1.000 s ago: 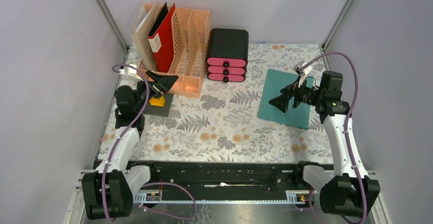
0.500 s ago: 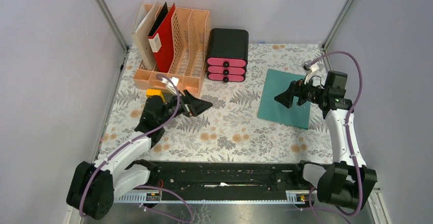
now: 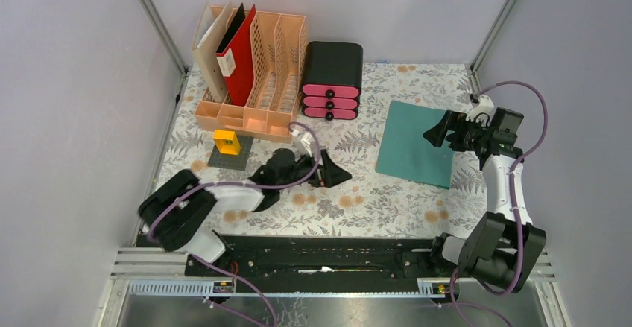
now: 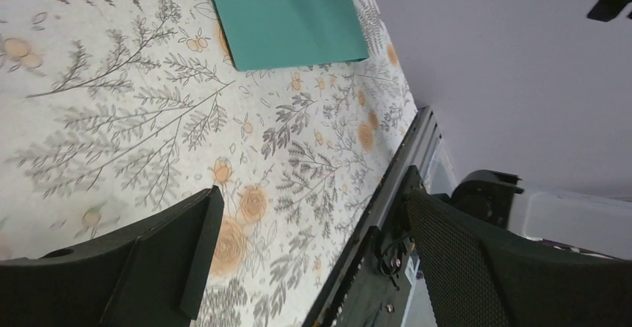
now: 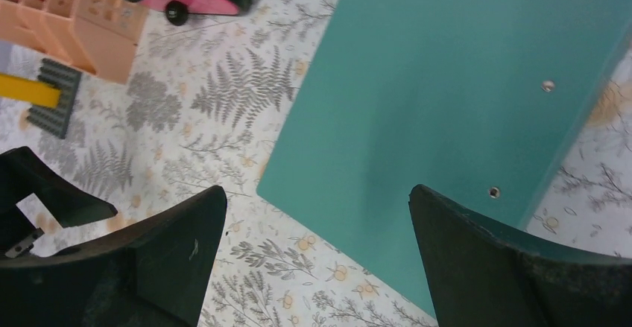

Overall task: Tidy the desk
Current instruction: Pick up the folder from the center of the board.

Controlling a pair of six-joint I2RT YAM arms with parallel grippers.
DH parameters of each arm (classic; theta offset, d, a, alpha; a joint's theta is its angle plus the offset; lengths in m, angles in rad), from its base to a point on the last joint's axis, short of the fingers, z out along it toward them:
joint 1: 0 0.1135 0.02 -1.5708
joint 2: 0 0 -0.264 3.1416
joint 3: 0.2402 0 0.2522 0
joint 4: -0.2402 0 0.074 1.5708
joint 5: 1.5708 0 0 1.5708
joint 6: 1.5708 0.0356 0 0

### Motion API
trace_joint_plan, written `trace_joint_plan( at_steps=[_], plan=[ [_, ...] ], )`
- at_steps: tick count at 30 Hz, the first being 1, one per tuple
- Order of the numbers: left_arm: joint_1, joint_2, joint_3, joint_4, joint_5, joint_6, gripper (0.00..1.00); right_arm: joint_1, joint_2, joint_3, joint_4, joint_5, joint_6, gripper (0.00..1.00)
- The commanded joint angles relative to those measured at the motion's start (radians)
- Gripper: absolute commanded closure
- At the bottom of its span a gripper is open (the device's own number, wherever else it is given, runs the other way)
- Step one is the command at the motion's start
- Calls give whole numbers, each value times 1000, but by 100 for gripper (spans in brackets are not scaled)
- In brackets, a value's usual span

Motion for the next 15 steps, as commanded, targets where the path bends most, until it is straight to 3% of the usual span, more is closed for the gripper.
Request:
trace_joint_plan(
  at_steps=[1,4,15],
  plan=[
    [-44,161,143,149,-23,2,1,-9,38,-16,66,112,37,0],
    [-64,268,212,150,-17,5,1,-26,92,-10,65,185,41,0],
    [-120,489,419,-8,-104,79,1,-119,283,11,35,204,48,0]
  ],
)
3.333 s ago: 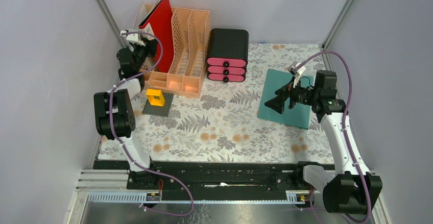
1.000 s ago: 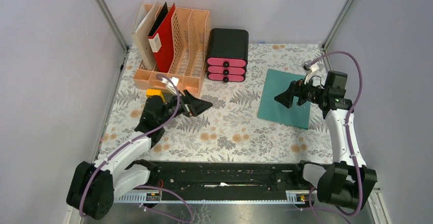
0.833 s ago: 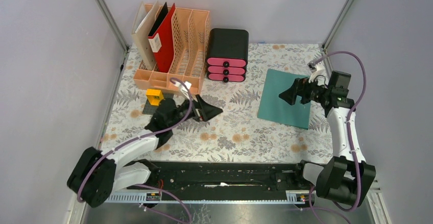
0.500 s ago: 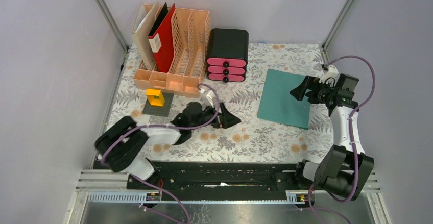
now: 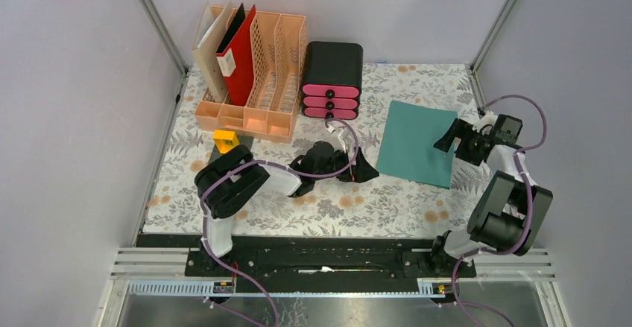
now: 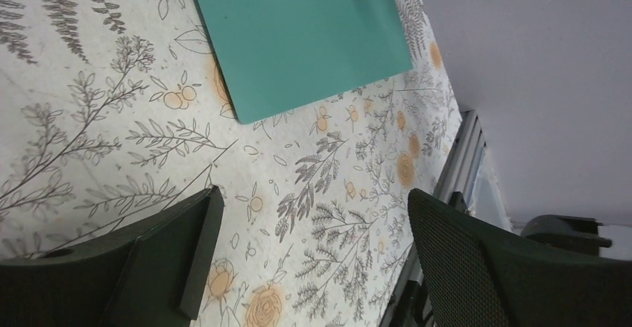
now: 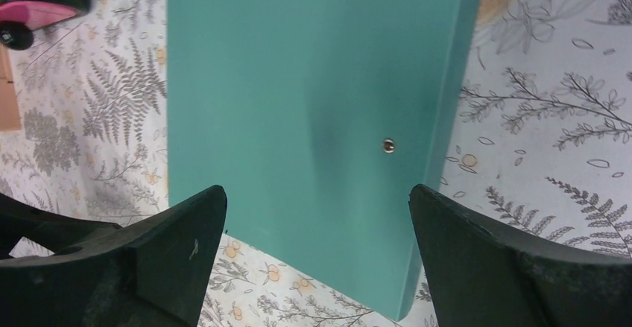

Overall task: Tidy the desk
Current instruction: Pick up the folder from the center of the board.

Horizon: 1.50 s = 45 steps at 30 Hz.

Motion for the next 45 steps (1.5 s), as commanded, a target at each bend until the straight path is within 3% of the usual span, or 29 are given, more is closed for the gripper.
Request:
trace_joint_plan(
  at_steps=[1,14,24,28,30,34,45],
  plan=[
    [-21,50,87,-36,-56,51,1,-43,65,27,1,24,13,0],
    [-23,170,251,-189,-95,76,1,-110,257,77,-44,-47,18,1],
    [-22,292,393,-295,-109,68,4,-111,324,112,-93,-150,11,12],
    [-22,331,442,-327,-89,74,12,-110,347,126,-120,-188,1,18],
    [-24,349,459,-334,-74,74,23,-110,355,133,-136,-212,-9,20],
    [-23,373,478,-336,-47,67,33,-105,377,153,-176,-267,-37,22],
    [-23,365,458,-329,-36,61,39,-97,330,157,-184,-518,-70,22]
  ],
)
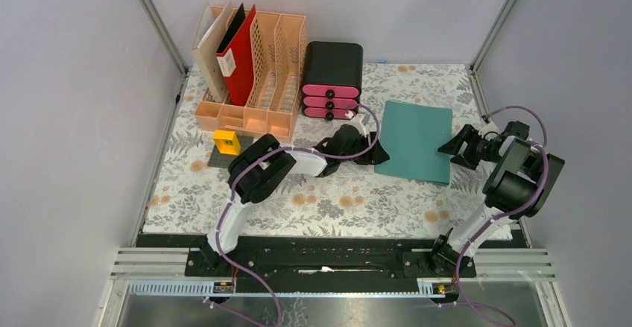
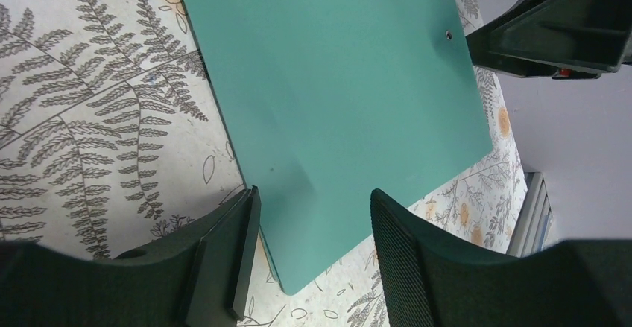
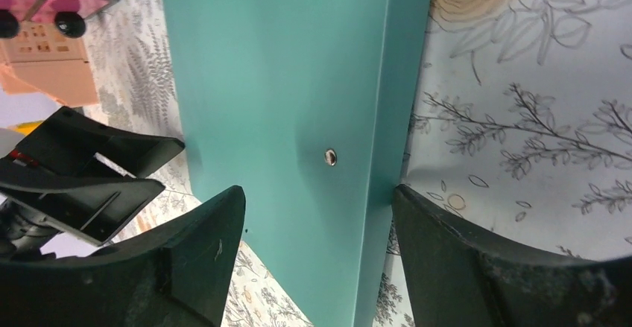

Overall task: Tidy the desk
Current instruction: Pick up the folder from the center of the board.

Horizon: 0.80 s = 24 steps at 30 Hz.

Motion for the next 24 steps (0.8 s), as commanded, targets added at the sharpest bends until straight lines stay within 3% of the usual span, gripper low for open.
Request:
trace_joint_plan(
  at_steps=[1,13,19,24],
  plan=[
    [-23,41,-13,-76,39,-1,40,25,-41,9,-90,-302,-2,22],
    [-21,29,-42,-59,42,-7,41,26,-89,-5,-85,-474,-19,20],
    [-22,34,-44,-54,53,-11,41,29,-79,-23,-51,-265,41,20],
    [-20,38,-41,-53,55,-14,42,34,-54,-22,-51,-140,62,27]
  ],
)
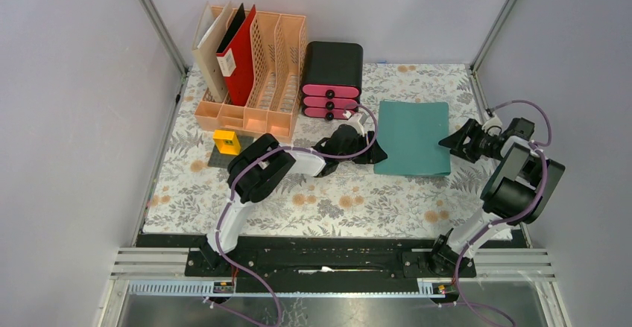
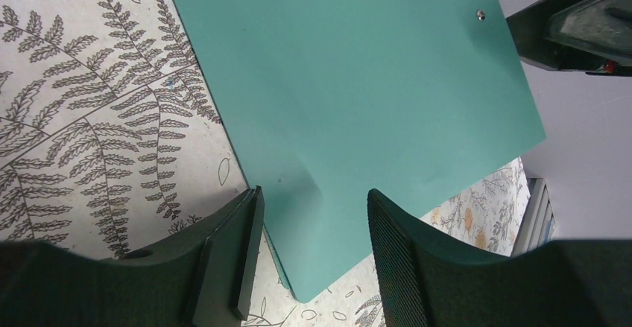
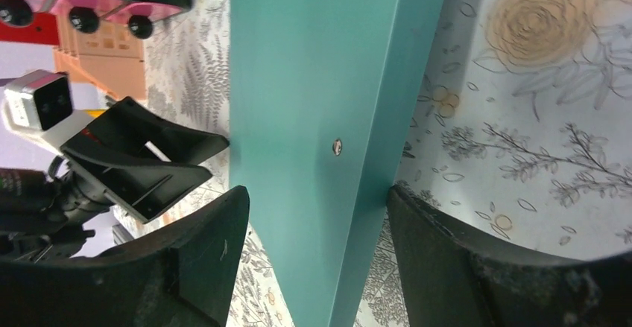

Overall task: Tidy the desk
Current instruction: Pick up the folder from the center of the board.

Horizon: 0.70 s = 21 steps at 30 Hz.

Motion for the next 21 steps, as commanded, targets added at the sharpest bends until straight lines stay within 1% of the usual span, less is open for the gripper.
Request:
trace_joint_plan(
  at_steps=[1,4,6,10,12,14,16,19,20,21],
  plan=[
    [-32,40,-24,-73,65,-15,42,45,16,-20,-92,50,67,31],
    [-33,45,-20,-73,73,-18,42,49,34,-18,-94,86,71,38],
    [-32,47,-18,-73,75,-19,42,55,46,-14,-99,99,71,42],
    [-31,48,-16,-71,83,-20,44,65,65,-12,-102,110,73,44],
    [-32,52,-15,-67,90,-21,47,65,82,-11,-101,103,83,44],
    [-32,57,-12,-67,100,-23,48,66,107,-9,-108,119,87,44],
    [-32,58,-13,-66,105,-24,49,66,123,-7,-117,151,82,40],
    [-32,59,-15,-61,108,-26,52,66,125,-6,-117,193,82,27],
    [-32,59,-15,-61,109,-27,52,67,125,-6,-118,197,81,6],
    [-32,60,-15,-61,110,-27,53,67,126,-6,-117,199,81,1]
  ],
)
